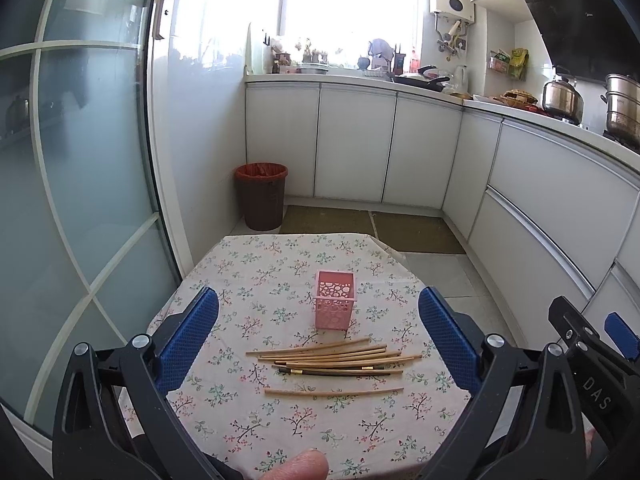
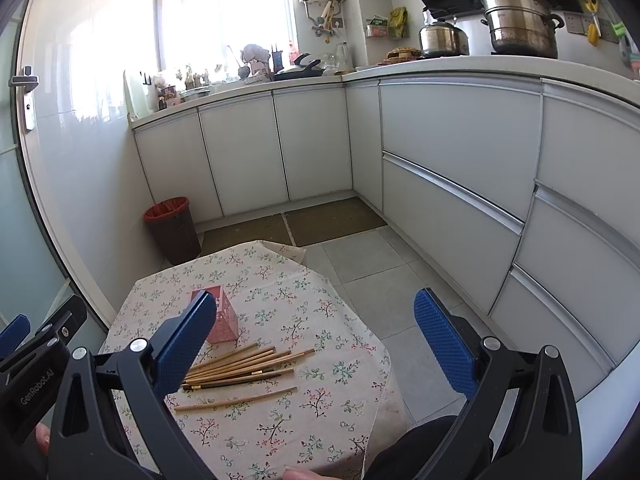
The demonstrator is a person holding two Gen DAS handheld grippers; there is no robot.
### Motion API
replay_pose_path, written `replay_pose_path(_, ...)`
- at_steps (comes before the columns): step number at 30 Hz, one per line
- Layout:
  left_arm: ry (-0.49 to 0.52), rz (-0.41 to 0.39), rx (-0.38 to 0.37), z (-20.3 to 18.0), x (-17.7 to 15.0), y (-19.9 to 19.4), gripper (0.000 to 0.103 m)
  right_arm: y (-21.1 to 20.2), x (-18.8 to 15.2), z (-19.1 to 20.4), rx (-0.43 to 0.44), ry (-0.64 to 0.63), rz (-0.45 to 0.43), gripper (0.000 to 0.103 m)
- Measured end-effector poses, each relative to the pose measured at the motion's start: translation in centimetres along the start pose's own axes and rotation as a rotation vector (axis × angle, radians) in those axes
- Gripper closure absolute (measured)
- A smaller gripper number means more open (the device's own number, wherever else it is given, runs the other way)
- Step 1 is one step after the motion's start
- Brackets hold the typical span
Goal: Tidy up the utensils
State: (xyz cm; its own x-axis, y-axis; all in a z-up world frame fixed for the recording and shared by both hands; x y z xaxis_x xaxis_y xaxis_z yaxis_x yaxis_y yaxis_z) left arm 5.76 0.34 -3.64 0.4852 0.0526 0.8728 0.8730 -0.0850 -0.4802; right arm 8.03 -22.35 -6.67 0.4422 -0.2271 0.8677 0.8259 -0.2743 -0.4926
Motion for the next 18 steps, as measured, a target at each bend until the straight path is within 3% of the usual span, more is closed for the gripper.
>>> replay_pose_path(18, -0.006, 0.015, 0.004, -0.09, -0.12, 0.18, 0.007, 0.20, -0.19, -0.16, 0.002, 0.001, 0.016, 0.007)
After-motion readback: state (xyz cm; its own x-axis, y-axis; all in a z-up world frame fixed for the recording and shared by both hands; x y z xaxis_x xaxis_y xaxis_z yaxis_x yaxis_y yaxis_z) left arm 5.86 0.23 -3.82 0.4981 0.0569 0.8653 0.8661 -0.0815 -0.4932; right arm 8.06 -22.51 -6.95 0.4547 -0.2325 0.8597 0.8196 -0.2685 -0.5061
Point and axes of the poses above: each gripper's, at about its wrist camera, not at the fingertips, and y roughly the way its jaws point, z to its left, x to its top, the point moved 6 cm from there along y, roughly the way its jaws point, and after that the axes turned 5 degrees about -x, right-handed, at the moved point
